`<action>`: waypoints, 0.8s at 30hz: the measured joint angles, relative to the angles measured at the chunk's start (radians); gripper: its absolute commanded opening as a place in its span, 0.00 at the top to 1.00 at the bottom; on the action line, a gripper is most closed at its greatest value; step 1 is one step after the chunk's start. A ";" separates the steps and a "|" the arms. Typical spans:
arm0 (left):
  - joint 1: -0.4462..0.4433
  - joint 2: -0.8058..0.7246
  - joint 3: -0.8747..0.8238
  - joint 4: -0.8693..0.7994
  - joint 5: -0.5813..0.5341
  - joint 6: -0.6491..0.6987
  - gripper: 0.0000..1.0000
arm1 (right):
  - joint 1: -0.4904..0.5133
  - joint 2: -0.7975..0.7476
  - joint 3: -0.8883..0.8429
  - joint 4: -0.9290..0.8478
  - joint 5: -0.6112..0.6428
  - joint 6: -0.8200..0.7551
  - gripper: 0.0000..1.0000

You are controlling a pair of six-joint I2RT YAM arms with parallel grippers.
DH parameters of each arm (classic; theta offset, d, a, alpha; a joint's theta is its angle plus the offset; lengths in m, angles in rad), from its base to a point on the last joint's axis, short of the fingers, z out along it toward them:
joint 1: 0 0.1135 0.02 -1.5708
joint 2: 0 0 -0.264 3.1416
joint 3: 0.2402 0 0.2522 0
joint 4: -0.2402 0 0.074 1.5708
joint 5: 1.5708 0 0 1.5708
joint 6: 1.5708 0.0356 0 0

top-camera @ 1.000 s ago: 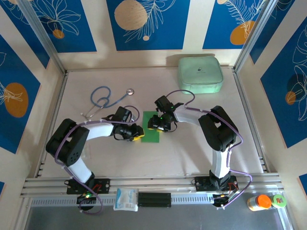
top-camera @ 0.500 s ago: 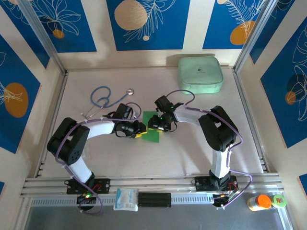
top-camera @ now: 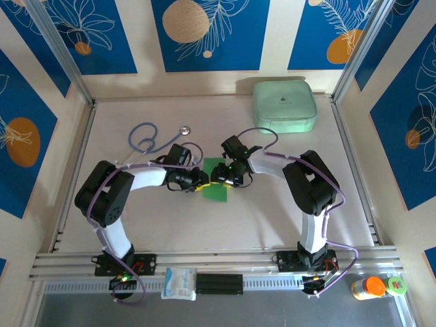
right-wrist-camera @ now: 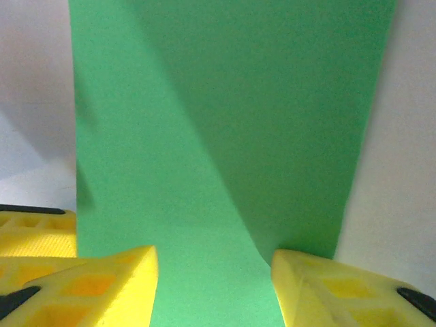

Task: Fold a paper plane with a square sheet of paper (pick it up from the middle)
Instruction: Third fold the triangle at the center of the table.

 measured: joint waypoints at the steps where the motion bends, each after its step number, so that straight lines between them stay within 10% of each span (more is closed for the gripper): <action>1: 0.001 0.002 0.004 0.000 -0.003 0.000 0.80 | -0.001 -0.004 -0.006 0.007 -0.003 -0.003 0.48; 16: 0.018 0.035 0.014 0.027 -0.020 -0.034 0.88 | -0.013 -0.011 -0.027 0.030 -0.020 -0.041 0.53; 24: 0.023 0.039 0.014 0.069 -0.002 -0.086 1.00 | -0.027 -0.065 -0.074 0.077 -0.016 -0.088 0.34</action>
